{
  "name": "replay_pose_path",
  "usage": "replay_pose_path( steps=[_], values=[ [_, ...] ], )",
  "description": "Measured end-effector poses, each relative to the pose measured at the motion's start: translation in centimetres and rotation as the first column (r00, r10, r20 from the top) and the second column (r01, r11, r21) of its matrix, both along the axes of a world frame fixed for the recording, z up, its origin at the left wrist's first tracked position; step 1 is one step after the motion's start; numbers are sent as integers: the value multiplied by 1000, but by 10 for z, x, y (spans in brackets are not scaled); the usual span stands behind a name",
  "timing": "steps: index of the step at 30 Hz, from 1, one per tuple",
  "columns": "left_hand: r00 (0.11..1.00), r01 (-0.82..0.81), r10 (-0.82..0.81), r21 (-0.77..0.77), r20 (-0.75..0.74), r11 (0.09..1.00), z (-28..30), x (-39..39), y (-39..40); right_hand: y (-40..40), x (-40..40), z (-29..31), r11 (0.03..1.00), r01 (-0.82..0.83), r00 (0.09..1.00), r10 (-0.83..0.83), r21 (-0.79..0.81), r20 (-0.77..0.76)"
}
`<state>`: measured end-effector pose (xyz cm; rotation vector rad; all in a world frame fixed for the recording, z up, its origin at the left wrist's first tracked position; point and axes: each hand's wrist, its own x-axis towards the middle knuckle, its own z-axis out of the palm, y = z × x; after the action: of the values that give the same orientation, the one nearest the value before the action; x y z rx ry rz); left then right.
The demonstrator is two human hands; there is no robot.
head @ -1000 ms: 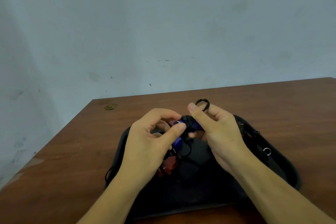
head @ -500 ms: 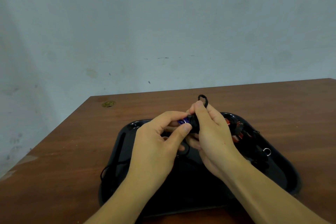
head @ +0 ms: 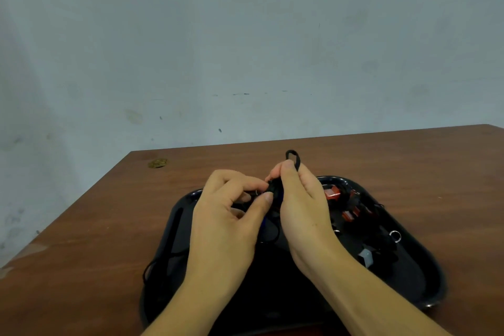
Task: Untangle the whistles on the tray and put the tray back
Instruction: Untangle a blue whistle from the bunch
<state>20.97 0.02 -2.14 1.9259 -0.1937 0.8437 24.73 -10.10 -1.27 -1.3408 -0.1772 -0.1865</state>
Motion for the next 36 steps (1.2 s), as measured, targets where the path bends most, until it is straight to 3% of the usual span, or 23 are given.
replay_pose_path(
  steps=[4, 8, 16, 23, 33, 36],
  values=[
    [997, -77, 74, 101, 30, 992, 1, -4, -3, -1, 0, 3, 1000, 8, 1000, -8, 1, -23],
    [999, -40, 36, 143, 33, 989, -2, -6, -4, -5, 0, 6, 1000, 8, 1000, -8, 22, -31],
    [997, -82, 76, 417, 30, 905, -1, -2, 7, 1, -1, 2, 995, -100, 995, 100, -25, 0],
    [998, 55, -49, 221, -33, 974, 1, -4, 9, 3, 0, 2, 997, -78, 997, 78, -17, 21],
    [1000, -4, 12, 274, -28, 962, -5, 2, 6, 6, 3, 1, 996, -11, 999, 15, -86, 45],
    [999, 9, 7, 295, -53, 956, -4, -1, 7, 2, 6, 1, 995, -67, 996, 71, -70, 58]
  ],
)
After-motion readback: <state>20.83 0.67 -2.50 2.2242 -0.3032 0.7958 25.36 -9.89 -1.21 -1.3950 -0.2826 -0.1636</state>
